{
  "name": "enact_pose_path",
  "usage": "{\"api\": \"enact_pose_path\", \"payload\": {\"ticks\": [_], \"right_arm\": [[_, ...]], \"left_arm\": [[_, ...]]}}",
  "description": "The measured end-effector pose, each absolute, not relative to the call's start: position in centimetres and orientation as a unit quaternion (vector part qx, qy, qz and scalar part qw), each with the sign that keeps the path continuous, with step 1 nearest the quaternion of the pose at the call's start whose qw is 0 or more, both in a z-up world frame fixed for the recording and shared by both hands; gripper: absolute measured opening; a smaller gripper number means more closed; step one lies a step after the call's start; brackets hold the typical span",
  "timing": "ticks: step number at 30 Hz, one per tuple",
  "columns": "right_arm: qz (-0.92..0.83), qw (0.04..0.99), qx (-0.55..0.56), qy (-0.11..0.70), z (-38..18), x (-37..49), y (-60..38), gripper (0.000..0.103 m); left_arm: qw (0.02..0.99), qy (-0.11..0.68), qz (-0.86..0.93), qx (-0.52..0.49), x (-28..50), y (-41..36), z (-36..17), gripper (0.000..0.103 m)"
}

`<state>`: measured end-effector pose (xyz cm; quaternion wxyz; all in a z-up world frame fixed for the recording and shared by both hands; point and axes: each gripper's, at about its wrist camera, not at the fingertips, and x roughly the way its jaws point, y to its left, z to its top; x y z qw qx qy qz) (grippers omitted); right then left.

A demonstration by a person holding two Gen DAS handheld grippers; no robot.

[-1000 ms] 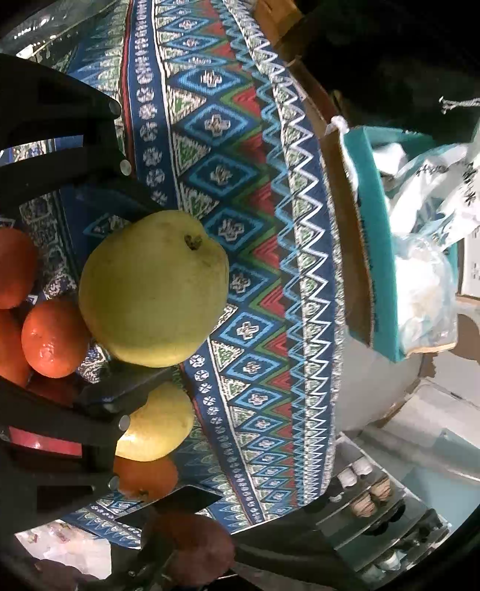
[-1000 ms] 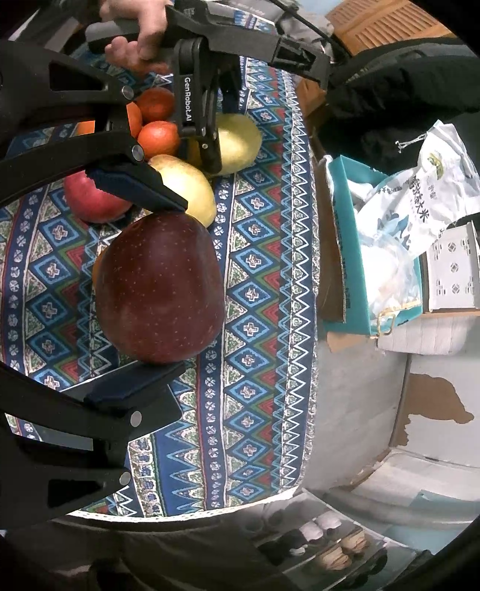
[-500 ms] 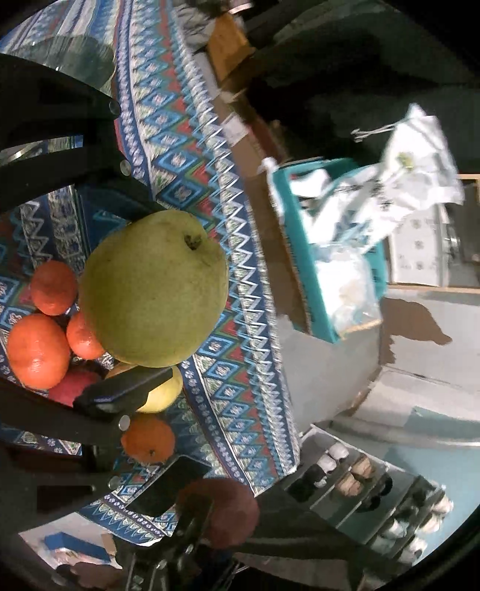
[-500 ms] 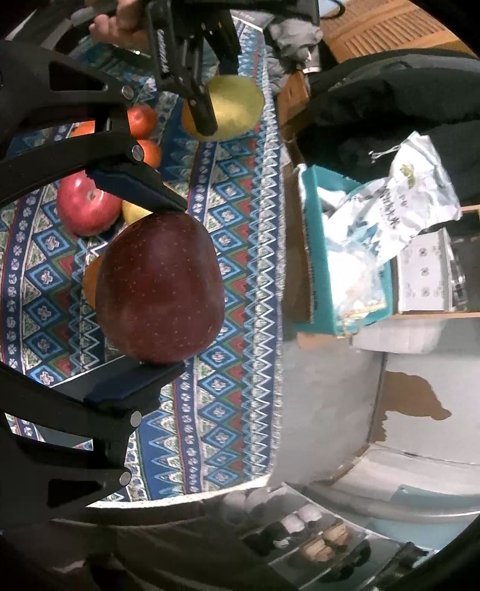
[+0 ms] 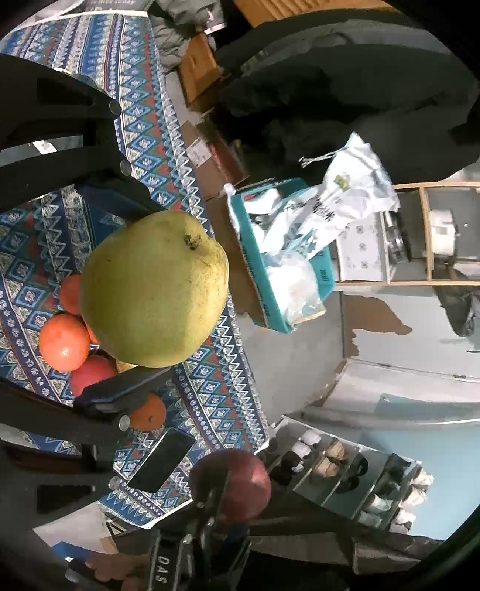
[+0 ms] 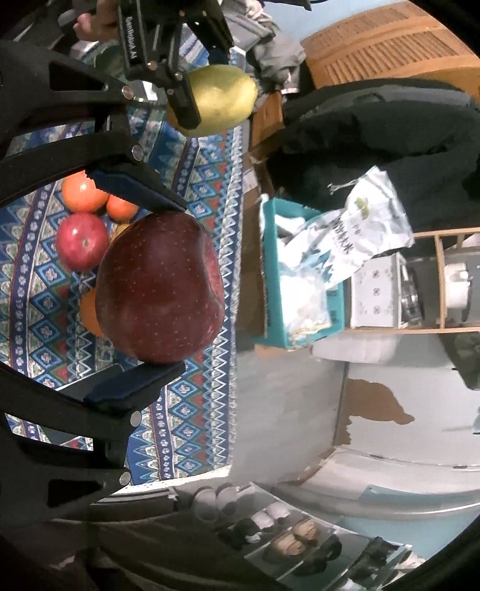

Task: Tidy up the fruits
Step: 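Lift the pear with the left tool while the right tool lifts the red apple, then carry the pear over the glass bowl with the left tool while the right tool carries the apple there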

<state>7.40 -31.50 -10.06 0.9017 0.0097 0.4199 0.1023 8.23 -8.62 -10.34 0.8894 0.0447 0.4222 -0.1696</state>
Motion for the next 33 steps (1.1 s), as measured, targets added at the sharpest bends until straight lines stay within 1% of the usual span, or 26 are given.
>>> {"api": "enact_pose_path", "payload": {"ticks": [15,33], "right_arm": [[0.137,0.917,0.002,0.375,-5.4,5.3,-27.8,0.078],[0.204,0.909,-0.013,0.363,-3.4,5.0,-19.2,0.078]], "left_arm": [[0.916,0.374,-0.140,0.033,3.5,-3.5,-6.1,0.076],[0.923,0.376,-0.082,-0.009,0.5,4.4,-6.6,0.076]]}}
